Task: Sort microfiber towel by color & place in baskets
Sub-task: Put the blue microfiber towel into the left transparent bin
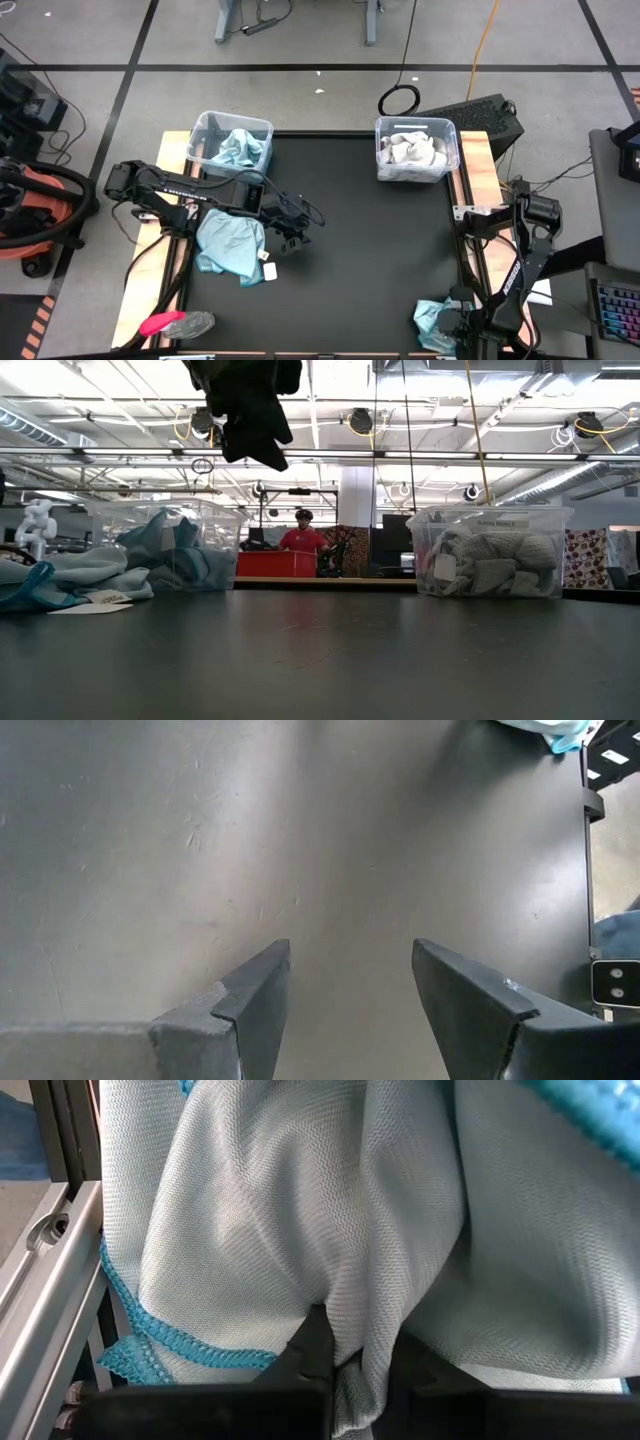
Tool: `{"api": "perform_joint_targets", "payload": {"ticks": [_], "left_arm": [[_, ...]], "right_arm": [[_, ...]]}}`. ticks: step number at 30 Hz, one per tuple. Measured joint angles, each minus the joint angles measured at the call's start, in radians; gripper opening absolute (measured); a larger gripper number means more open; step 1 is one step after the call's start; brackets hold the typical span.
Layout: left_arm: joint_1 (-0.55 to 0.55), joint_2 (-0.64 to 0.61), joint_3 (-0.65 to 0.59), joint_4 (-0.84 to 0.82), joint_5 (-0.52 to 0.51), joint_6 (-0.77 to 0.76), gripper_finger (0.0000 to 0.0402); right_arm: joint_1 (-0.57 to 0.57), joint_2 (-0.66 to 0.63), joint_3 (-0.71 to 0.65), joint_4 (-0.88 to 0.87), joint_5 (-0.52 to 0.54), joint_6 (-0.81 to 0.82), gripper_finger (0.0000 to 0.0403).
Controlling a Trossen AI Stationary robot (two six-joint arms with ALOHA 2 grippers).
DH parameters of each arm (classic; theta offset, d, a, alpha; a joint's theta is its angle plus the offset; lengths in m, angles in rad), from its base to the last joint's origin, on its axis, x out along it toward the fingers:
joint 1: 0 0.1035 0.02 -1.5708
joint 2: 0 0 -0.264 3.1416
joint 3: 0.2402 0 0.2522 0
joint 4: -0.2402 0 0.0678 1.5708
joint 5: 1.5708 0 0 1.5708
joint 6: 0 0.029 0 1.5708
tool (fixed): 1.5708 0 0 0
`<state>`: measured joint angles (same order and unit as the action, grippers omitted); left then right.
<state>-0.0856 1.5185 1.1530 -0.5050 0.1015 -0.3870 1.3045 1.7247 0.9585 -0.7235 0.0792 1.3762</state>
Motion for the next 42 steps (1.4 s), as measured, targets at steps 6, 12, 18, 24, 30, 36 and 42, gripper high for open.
{"api": "perform_joint_targets", "payload": {"ticks": [6, 12, 18, 24, 30, 36, 42], "left_arm": [[0.0, 0.0, 0.0, 0.03, 0.0, 0.0, 0.0216], [0.0, 0.0, 0.0, 0.055, 0.015, -0.001, 0.0216], [0.0, 0.0, 0.0, 0.055, 0.018, 0.007, 0.0216], [0.0, 0.0, 0.0, 0.062, 0.017, 0.031, 0.0216], [0.001, 0.0, 0.0, 0.102, 0.017, 0.037, 0.0216], [0.001, 0.0, 0.0, 0.137, 0.002, 0.061, 0.0216], [0.003, 0.0, 0.0, 0.138, -0.005, 0.084, 0.0216]], "right_arm": [[-0.002, -0.023, -0.002, -0.035, 0.01, -0.006, 0.0017], [-0.014, -0.038, -0.004, -0.066, 0.027, -0.012, 0.0016], [-0.061, -0.074, -0.005, -0.116, 0.085, -0.04, 0.0015], [-0.139, -0.11, -0.004, -0.17, 0.154, -0.13, 0.0015], [-0.23, -0.147, -0.004, -0.176, 0.218, -0.242, 0.0015], [-0.32, -0.167, -0.002, -0.203, 0.265, -0.358, 0.0015], [-0.405, -0.167, -0.002, -0.201, 0.29, -0.488, 0.0015]]}}
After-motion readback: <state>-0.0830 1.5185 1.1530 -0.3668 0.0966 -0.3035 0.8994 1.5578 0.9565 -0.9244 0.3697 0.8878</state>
